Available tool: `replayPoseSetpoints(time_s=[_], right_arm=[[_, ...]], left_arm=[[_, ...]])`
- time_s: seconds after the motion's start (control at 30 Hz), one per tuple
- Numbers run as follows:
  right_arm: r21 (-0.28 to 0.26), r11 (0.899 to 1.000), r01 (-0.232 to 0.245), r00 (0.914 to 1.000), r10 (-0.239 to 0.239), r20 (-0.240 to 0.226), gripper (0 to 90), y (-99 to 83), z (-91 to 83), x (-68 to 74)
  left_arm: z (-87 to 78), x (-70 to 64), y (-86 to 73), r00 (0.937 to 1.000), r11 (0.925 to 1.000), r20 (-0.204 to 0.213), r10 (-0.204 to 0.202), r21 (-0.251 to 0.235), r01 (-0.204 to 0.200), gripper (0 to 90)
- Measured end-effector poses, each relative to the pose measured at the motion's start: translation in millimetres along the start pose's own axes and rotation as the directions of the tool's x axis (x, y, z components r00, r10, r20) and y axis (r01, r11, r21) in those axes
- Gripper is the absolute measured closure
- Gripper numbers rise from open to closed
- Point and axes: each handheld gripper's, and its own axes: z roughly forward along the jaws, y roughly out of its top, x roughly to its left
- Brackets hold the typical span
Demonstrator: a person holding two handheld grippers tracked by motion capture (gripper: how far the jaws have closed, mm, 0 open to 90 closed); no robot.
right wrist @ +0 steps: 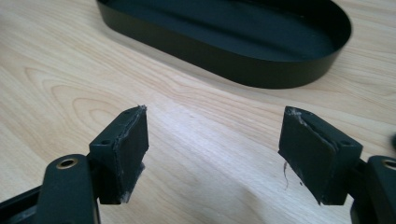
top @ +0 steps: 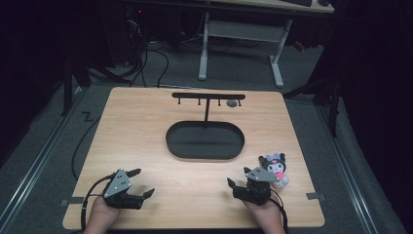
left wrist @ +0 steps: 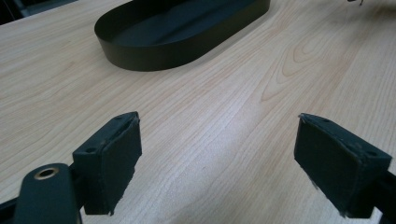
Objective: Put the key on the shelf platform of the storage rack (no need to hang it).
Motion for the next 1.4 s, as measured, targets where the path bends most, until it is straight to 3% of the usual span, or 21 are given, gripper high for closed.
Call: replayPoseSetpoints(time_s=[0.47,0.73,0.93,1.03,1.33,1.4], right_arm=[[-0.029,0.998,-0.064,0.9975,0.065,0.027,25.3,-4.5,-3.6,-12.6],[-0.024,1.000,-0.019,0.9995,0.020,0.027,21.3,-7.5,-3.1,-14.3],[-0.032,0.999,-0.034,0.9991,0.035,0.024,20.0,-7.5,-5.7,-15.5],[-0.061,0.997,-0.050,0.9983,0.052,0.026,20.0,-6.7,-7.3,-16.6],[-0.027,0.997,-0.076,0.9969,0.076,0.019,14.9,-8.9,-1.6,-19.6],[-0.016,0.997,-0.082,0.9959,0.082,0.037,14.0,-9.6,-0.3,-18.2]], left_arm=[[-1.9,4.2,-0.9,0.9999,0.9998,-0.013,-0.011,-0.016,0.011,15.6],[-1.6,3.7,0.0,0.9997,0.9993,-0.011,-0.020,-0.031,0.019,15.6],[-4.2,1.9,0.4,1.0000,0.9983,-0.009,0.001,-0.057,-0.002,15.8],[-5.5,3.2,-0.4,0.9998,0.9974,-0.018,-0.001,-0.072,-0.001,15.8],[-5.2,5.8,-2.6,0.9997,0.9962,-0.024,-0.007,-0.087,0.005,15.9],[-5.2,6.4,-2.9,0.9997,0.9963,-0.025,-0.008,-0.086,0.006,15.9]])
